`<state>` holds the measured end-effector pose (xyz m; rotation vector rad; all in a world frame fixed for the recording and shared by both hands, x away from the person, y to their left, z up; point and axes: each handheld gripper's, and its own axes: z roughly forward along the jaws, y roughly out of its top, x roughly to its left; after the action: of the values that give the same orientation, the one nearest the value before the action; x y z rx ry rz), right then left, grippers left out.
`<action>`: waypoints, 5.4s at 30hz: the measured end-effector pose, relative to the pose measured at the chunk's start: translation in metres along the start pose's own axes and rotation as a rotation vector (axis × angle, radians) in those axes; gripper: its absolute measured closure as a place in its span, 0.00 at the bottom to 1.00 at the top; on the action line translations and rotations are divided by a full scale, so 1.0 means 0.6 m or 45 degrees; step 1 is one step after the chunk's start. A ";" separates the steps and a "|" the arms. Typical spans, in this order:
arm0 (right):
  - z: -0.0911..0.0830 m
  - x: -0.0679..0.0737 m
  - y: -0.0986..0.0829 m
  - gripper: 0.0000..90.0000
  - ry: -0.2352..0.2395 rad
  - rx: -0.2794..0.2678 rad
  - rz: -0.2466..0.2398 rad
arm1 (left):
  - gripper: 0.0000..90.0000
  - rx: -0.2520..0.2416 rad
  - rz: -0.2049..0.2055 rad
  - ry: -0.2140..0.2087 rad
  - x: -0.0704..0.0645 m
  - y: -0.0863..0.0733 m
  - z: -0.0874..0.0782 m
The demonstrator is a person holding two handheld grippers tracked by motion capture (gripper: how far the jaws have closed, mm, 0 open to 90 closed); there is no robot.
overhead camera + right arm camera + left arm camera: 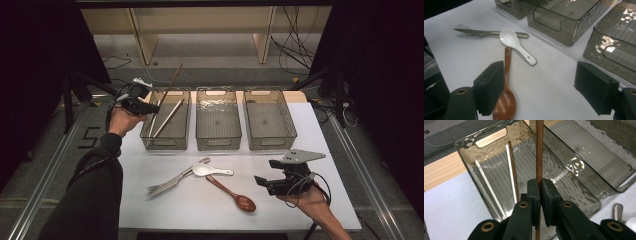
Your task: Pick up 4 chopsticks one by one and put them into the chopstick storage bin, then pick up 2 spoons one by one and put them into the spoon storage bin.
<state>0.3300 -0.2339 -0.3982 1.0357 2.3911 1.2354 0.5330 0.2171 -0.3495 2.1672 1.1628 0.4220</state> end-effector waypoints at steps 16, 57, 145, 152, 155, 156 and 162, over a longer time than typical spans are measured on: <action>0.001 0.000 0.000 0.28 0.004 0.003 0.000 | 0.94 0.019 -0.029 0.039 0.017 -0.015 0.030; 0.001 0.001 0.000 0.28 0.002 0.004 0.002 | 0.53 0.043 -0.097 0.009 -0.007 -0.062 0.023; 0.167 0.071 0.017 0.52 0.132 0.515 -0.186 | 0.18 -0.251 0.084 -0.230 -0.211 -0.226 -0.075; 0.184 0.078 0.014 0.63 0.150 0.587 -0.219 | 0.18 -0.259 0.075 -0.226 -0.211 -0.232 -0.079; 0.191 0.080 0.013 0.68 0.149 0.622 -0.220 | 0.18 -0.258 0.077 -0.228 -0.211 -0.232 -0.079; 0.192 0.080 0.013 0.70 0.152 0.637 -0.237 | 0.18 -0.257 0.082 -0.227 -0.211 -0.232 -0.079; 0.202 0.082 0.012 0.77 0.144 0.671 -0.252 | 0.18 -0.254 0.082 -0.230 -0.210 -0.233 -0.077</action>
<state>0.3604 -0.1233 -0.4612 0.8381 2.9074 0.6209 0.3496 0.1872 -0.4057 2.0269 0.9143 0.3464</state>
